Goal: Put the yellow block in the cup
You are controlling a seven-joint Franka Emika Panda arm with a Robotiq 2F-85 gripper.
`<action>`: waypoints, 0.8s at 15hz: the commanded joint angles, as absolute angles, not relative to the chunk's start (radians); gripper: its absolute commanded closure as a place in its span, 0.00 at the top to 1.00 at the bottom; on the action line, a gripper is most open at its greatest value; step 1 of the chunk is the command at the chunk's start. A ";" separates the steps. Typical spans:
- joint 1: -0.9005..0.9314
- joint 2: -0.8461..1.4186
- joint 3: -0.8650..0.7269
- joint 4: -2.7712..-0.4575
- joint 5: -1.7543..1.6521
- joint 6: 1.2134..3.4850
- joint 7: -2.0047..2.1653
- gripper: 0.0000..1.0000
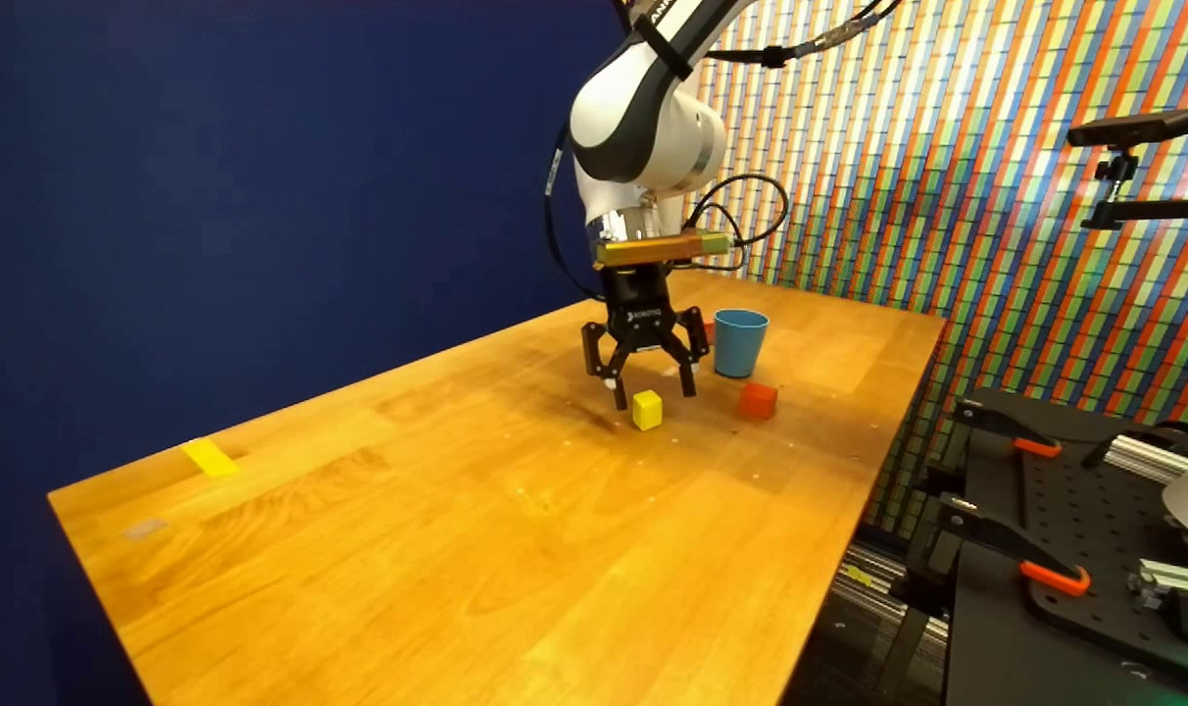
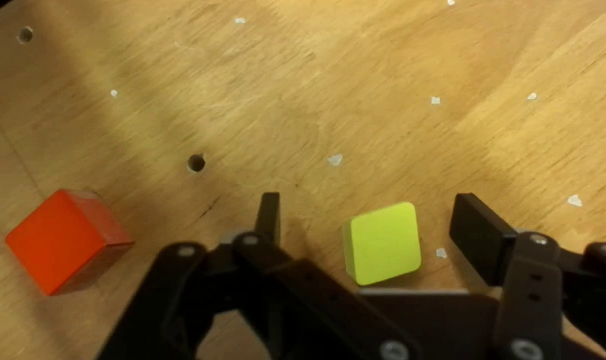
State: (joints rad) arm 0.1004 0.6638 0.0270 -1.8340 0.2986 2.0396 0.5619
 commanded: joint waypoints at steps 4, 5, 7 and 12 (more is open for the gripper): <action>0.103 0.730 0.010 -1.724 0.315 1.948 0.623 0.33; 0.094 0.707 0.016 -1.743 0.329 1.945 0.616 0.27; 0.075 0.612 0.019 -1.835 0.368 1.971 0.603 0.11; 0.059 0.349 -0.047 -2.064 0.400 2.057 0.672 0.16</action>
